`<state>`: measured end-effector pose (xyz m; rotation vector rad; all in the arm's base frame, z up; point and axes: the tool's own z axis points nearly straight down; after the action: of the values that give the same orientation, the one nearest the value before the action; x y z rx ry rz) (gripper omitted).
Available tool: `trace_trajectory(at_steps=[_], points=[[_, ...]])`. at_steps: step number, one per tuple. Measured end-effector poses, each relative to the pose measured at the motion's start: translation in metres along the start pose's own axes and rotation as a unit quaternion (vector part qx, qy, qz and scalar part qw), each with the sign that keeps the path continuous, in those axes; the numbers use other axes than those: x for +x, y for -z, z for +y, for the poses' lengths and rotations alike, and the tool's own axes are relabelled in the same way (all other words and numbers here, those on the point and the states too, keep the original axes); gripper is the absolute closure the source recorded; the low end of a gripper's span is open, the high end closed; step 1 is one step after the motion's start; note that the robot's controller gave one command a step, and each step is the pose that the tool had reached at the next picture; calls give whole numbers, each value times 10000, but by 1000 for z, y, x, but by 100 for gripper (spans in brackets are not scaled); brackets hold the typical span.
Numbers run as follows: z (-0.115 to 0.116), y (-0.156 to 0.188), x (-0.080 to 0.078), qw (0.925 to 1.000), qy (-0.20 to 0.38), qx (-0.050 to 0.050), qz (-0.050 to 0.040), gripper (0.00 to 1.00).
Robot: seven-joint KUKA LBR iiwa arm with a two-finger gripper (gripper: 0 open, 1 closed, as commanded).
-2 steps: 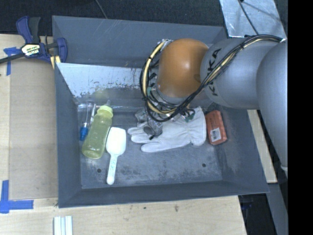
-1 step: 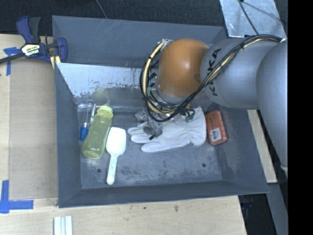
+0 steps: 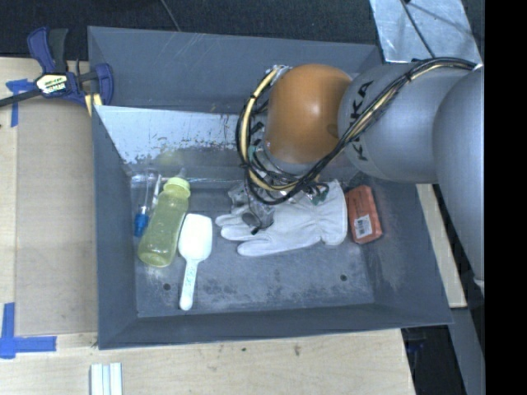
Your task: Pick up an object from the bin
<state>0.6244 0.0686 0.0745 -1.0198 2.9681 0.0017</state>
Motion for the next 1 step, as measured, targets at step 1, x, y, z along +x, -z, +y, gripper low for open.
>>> trace_trajectory(at_steps=[1], points=[[0, 9, 1, 10000, -3, -5, 12, 100]])
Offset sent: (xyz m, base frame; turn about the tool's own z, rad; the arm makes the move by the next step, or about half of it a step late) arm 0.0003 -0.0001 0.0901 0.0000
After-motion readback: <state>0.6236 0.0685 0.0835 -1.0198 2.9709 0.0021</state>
